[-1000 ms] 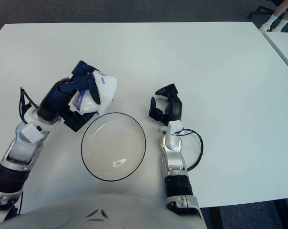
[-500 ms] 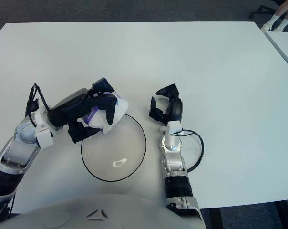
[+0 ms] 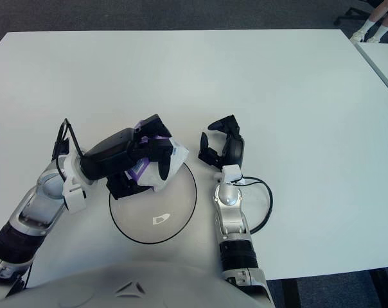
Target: Put the tissue paper into the plate.
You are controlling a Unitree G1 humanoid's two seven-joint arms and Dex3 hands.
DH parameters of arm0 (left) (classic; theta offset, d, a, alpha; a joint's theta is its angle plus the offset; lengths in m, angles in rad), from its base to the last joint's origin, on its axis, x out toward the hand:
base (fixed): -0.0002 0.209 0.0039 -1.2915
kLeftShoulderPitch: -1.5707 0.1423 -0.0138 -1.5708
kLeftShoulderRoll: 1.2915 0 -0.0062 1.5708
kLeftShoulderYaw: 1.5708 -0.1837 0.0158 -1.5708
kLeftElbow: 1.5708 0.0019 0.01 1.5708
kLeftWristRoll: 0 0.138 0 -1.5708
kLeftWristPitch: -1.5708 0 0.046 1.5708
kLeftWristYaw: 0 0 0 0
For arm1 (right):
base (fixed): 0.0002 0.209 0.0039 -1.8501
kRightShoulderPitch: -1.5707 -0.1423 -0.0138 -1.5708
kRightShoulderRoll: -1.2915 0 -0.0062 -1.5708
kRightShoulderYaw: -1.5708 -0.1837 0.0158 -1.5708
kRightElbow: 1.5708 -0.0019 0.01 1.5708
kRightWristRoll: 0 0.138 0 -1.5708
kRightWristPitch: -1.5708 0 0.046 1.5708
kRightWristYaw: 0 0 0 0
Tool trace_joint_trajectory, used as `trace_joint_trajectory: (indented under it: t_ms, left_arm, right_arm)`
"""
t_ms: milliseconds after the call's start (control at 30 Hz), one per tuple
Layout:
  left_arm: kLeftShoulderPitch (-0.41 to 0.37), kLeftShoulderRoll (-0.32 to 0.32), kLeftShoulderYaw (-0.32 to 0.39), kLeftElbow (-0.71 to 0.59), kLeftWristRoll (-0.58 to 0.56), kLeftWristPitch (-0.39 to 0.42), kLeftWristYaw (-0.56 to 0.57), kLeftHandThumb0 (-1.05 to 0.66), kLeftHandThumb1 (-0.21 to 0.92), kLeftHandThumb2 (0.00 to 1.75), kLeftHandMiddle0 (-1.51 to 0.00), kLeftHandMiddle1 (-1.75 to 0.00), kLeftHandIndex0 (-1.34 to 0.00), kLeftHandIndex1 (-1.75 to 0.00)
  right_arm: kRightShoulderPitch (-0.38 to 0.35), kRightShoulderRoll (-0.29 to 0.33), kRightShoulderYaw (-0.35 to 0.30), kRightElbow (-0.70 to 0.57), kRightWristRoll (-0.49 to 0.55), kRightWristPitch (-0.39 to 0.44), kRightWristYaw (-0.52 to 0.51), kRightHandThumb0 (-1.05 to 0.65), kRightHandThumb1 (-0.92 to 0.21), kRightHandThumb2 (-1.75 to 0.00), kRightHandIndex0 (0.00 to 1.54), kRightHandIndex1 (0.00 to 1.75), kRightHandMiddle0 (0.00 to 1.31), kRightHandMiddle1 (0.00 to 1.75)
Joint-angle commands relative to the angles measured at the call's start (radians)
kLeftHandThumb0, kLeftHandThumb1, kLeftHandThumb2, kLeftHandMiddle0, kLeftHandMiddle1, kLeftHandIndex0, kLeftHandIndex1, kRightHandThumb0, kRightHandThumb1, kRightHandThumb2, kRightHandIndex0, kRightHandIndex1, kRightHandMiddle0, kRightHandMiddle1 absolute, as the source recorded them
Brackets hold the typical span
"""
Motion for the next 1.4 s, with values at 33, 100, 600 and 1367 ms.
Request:
trace_joint_trajectory:
  t_ms: [33, 100, 600, 1367]
  left_arm:
    - [-0.030, 0.016, -0.014, 0.038, -0.040, -0.053, -0.044, -0.01, 0.34, 1.31, -0.49, -1.75, -0.47, -1.75]
    - [-0.036, 0.022, -0.013, 0.027, -0.061, -0.027, -0.067, -0.01, 0.32, 1.32, -0.49, -1.75, -0.48, -1.75]
    - [0.012, -0.039, -0.024, 0.005, -0.341, 0.073, -0.148, -0.01, 0.70, 0.85, -0.31, -1.72, -0.19, -1.73]
    - [0.005, -0.064, -0.010, 0.024, -0.348, 0.073, -0.177, -0.01, 0.76, 0.77, -0.26, -1.71, -0.15, -1.75]
  right_arm:
    - [0.084, -0.003, -0.018, 0.147, 0.035, 0.055, 0.026, -0.42, -0.51, -1.07, 0.71, 1.54, 0.46, 1.75]
    - [0.081, -0.006, -0.021, 0.155, 0.043, 0.049, 0.035, -0.42, -0.51, -1.08, 0.70, 1.54, 0.46, 1.75]
    - [0.074, -0.001, -0.028, 0.172, 0.057, -0.002, 0.041, -0.42, -0.52, -1.07, 0.69, 1.52, 0.45, 1.75]
    - [0.061, -0.007, -0.029, 0.185, 0.066, 0.002, 0.043, -0.42, -0.53, -1.06, 0.68, 1.51, 0.45, 1.75]
